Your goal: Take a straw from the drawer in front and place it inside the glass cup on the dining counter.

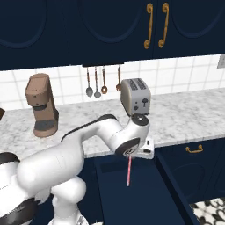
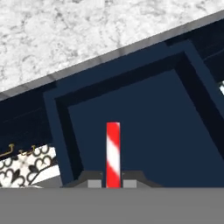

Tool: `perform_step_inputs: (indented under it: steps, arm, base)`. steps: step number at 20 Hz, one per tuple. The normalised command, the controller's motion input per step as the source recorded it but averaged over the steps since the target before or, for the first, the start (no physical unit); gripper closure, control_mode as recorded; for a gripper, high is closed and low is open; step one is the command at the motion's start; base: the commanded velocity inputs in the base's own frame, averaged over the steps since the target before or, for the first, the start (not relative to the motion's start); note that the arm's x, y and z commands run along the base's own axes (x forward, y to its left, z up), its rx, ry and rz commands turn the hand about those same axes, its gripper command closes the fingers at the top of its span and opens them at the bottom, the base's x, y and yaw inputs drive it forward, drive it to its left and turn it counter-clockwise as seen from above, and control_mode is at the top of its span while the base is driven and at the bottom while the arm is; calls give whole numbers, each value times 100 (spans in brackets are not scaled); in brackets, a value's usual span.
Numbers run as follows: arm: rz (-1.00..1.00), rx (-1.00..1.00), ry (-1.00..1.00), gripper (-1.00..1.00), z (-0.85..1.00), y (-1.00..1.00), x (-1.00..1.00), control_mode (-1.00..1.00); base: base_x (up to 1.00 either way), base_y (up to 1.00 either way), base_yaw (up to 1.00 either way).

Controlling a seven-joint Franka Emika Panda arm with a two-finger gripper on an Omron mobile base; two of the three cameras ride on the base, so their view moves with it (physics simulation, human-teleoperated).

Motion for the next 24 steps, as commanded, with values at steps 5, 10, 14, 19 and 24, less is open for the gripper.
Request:
perform_step_inputs:
  steps: [5, 10, 14, 19, 24]
  arm:
    - [35, -40, -11, 100, 97, 97, 0, -100]
    - [39, -32, -32, 100, 38, 100, 4, -100]
    - [44, -16, -10, 100, 0, 91, 38, -100]
    - [40, -1, -23, 100, 0, 52, 13, -100]
    - [21, -2, -21, 100, 1, 37, 0, -100]
  base:
    - [0, 0, 0]
    - [0, 0, 0]
    - [0, 0, 0]
    - [0, 0, 0]
    - [0, 0, 0]
